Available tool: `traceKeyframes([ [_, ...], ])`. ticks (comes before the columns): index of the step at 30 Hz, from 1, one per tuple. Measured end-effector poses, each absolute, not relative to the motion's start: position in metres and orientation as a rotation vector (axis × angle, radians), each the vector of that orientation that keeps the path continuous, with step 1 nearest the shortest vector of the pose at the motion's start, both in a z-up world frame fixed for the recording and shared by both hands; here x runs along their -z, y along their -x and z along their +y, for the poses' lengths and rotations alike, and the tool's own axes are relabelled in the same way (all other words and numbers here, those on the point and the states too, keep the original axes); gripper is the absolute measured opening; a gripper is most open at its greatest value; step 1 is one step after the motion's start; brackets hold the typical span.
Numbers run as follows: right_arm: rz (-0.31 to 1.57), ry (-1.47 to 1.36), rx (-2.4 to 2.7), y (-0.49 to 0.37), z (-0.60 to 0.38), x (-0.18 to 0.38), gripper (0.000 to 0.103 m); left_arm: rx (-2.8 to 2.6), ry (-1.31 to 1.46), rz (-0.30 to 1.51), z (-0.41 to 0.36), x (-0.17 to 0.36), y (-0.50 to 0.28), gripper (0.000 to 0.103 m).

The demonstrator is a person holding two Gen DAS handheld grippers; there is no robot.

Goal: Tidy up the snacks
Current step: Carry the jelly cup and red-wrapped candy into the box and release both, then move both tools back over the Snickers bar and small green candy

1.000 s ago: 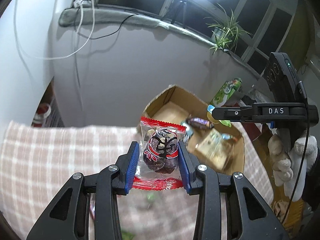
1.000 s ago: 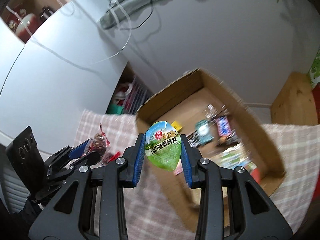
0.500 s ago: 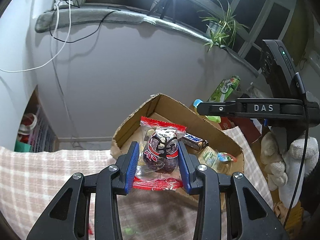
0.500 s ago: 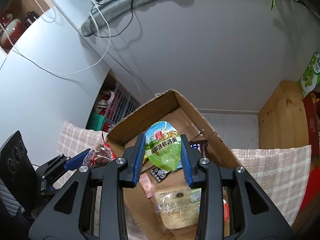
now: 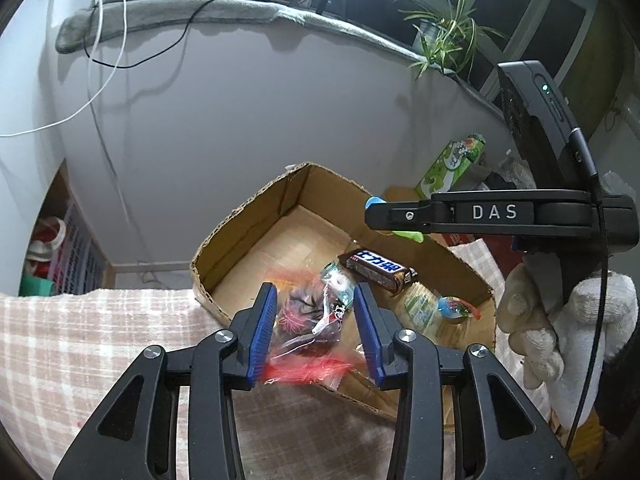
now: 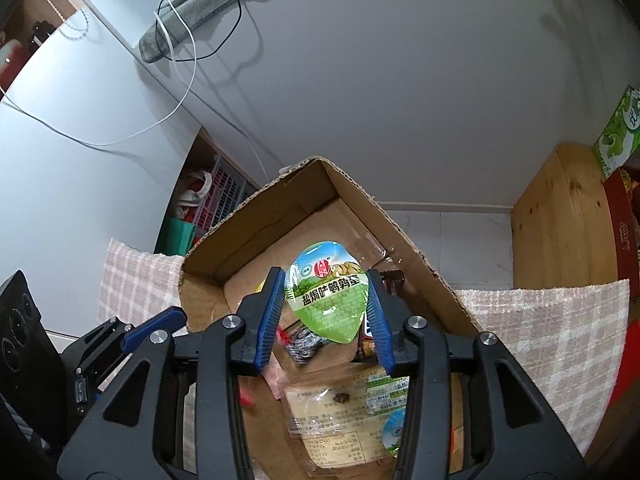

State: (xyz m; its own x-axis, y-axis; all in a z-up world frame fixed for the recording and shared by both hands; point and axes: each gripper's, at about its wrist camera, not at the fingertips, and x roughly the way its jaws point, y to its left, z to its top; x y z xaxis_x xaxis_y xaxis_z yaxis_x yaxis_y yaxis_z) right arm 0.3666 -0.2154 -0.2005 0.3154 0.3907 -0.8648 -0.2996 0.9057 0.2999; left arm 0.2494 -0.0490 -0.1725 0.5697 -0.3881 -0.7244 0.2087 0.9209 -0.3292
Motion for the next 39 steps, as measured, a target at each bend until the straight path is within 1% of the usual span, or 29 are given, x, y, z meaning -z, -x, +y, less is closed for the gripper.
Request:
traceKeyframes([
  [1, 1.163, -0.089, -0.453, -0.366, -0.216, 0.200, 0.042, 0.354, 0.219, 0.903, -0.049, 0.173, -0.249, 0.045],
  [2, 1.162, -0.090, -0.452, -0.366, -0.216, 0.200, 0.045, 0.355, 0.222, 0.902, -0.049, 0.173, -0.249, 0.045],
  [3, 1.161, -0.090, -0.450, -0.366, -0.216, 0.199, 0.049, 0.353, 0.222, 0.900, -0.049, 0.172, -0.249, 0.045],
  [4, 1.155, -0.090, -0.446, -0.365, -0.216, 0.198, 0.057, 0.353, 0.222, 0.898, -0.048, 0.171, -0.248, 0.045],
  [5, 1.149, -0.088, -0.445, -0.363, -0.216, 0.197, 0.057, 0.354, 0.224, 0.898, -0.049, 0.171, -0.248, 0.045],
  [18, 1.120, -0.063, -0.496, -0.335, -0.205, 0.178, 0.057, 0.338, 0.266, 0.866, -0.022, 0.154, -0.226, 0.045],
  [27, 1.106, -0.039, -0.597, -0.291, -0.175, 0.169, 0.057, 0.247, 0.374, 0.845, 0.048, 0.141, -0.184, 0.045],
  [33, 1.139, -0.004, -0.678, -0.259, -0.145, 0.178, 0.057, 0.151, 0.400, 0.861, 0.091, 0.150, -0.144, 0.045],
  [39, 1.174, 0.055, -0.731, -0.224, -0.117, 0.200, 0.057, 0.087, 0.428, 0.921, 0.109, 0.174, -0.115, 0.045],
])
